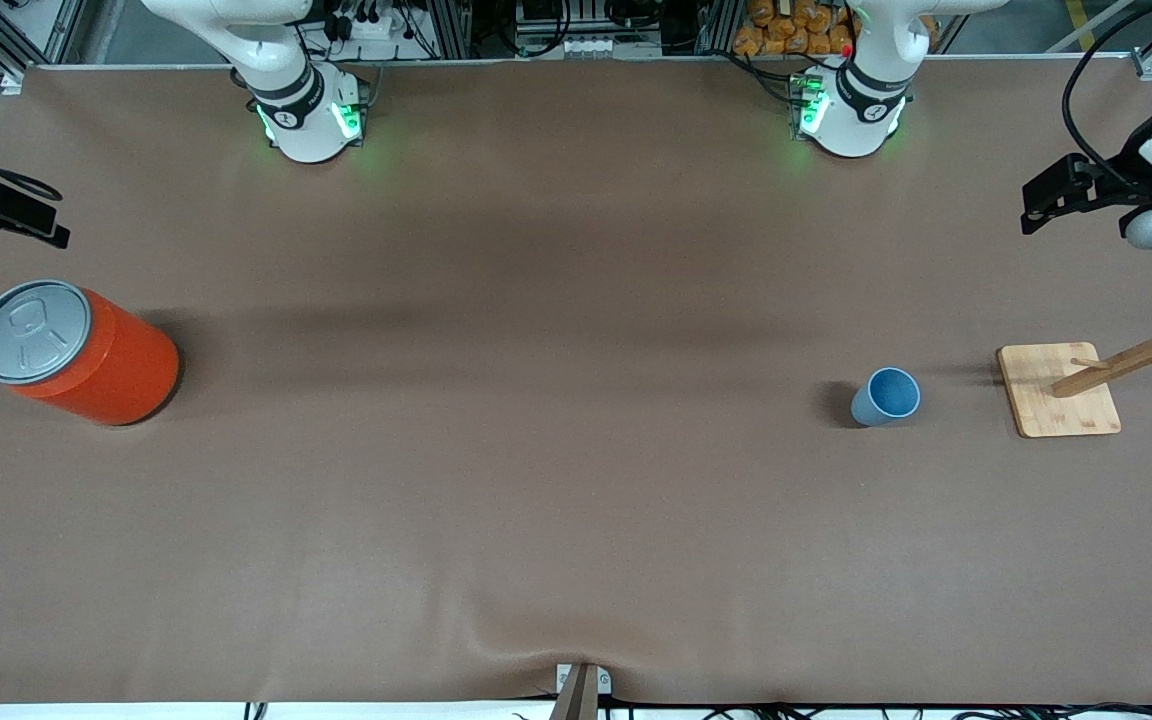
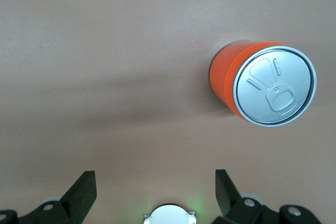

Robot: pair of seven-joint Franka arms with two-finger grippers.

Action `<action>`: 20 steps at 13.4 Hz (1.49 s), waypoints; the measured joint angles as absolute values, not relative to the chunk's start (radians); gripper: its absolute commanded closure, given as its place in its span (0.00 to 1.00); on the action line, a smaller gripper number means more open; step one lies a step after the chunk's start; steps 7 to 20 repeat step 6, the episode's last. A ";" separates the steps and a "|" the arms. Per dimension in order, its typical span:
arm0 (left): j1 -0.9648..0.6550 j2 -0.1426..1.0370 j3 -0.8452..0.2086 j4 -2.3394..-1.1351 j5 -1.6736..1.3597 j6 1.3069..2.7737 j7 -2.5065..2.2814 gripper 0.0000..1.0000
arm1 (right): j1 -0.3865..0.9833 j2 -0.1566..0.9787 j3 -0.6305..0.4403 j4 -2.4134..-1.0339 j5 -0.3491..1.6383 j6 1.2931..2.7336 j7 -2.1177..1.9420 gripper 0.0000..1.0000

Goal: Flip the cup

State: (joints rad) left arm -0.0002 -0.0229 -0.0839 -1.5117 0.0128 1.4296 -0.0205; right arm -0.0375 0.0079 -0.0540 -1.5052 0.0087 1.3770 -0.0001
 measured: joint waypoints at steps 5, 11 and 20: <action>0.020 -0.052 -0.085 -1.550 -0.010 1.454 -0.020 0.00 | -0.037 0.008 -0.054 -1.505 0.008 1.375 0.000 0.00; 0.020 -0.052 -0.086 -1.550 -0.010 1.458 -0.020 0.00 | -0.037 0.008 -0.054 -1.505 0.007 1.375 0.000 0.00; 0.020 -0.052 -0.086 -1.550 -0.010 1.458 -0.020 0.00 | -0.037 0.008 -0.054 -1.505 0.007 1.375 0.000 0.00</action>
